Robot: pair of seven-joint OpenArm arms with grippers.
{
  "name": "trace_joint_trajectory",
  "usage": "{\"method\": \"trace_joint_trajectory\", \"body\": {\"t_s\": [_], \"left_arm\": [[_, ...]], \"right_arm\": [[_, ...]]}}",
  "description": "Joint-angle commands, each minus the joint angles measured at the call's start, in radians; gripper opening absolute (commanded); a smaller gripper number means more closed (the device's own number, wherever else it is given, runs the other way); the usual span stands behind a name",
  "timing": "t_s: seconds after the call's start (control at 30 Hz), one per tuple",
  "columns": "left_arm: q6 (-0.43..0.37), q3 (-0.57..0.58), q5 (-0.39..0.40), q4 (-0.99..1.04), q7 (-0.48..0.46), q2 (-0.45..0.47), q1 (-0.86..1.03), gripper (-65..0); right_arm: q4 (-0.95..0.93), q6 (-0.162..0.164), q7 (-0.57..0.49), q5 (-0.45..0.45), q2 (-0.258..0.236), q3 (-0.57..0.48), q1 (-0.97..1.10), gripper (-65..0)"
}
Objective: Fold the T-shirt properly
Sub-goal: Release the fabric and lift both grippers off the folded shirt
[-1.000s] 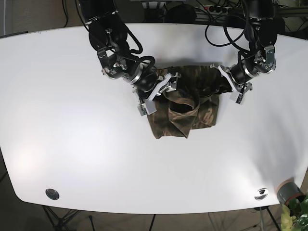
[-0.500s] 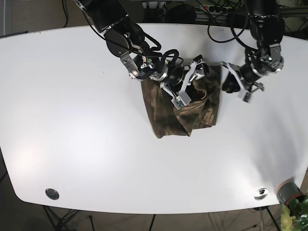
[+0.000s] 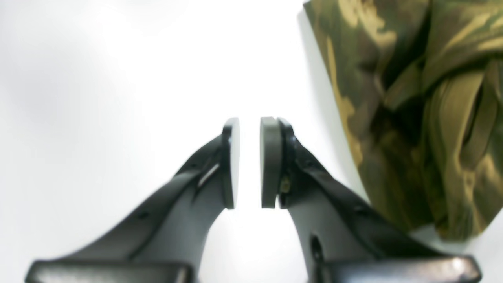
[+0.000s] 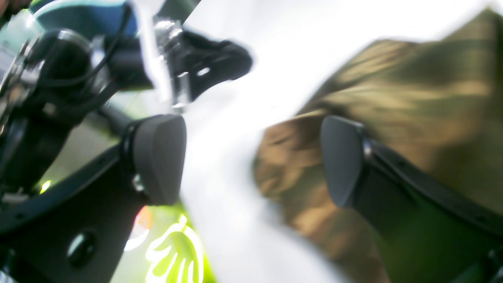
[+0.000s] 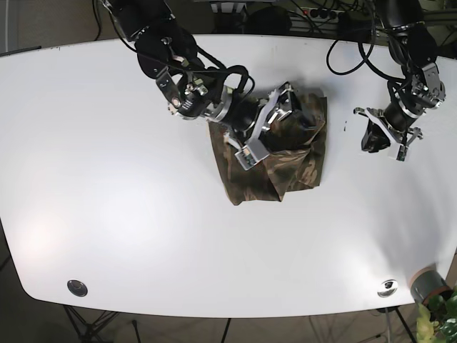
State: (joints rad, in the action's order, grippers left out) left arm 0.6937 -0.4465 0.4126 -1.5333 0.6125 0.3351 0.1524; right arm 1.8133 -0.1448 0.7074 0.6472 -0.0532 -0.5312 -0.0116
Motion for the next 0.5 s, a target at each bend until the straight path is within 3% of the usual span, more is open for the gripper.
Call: {"method": "trace_joint_trajectory", "body": {"t_s": [0.0,0.2,0.47], "left_arm": [[0.004,-0.007,0.015,-0.017,-0.016,0.015,-0.004,-57.4],[0.004,-0.007,0.015,-0.017,-0.016,0.011,-0.004,-57.4],[0.004,-0.007,0.015,-0.016,-0.016,0.009,-0.004,-57.4]], "right_arm": [[0.018,-0.005,-0.021,0.012,-0.014,0.026,0.003,-14.1],[-0.047,-0.005,-0.021,0.010,-0.038,0.044,0.008,-14.1],[-0.238,-0.011,-0.028,0.003,0.009,0.043,-0.035,-14.1]]}}
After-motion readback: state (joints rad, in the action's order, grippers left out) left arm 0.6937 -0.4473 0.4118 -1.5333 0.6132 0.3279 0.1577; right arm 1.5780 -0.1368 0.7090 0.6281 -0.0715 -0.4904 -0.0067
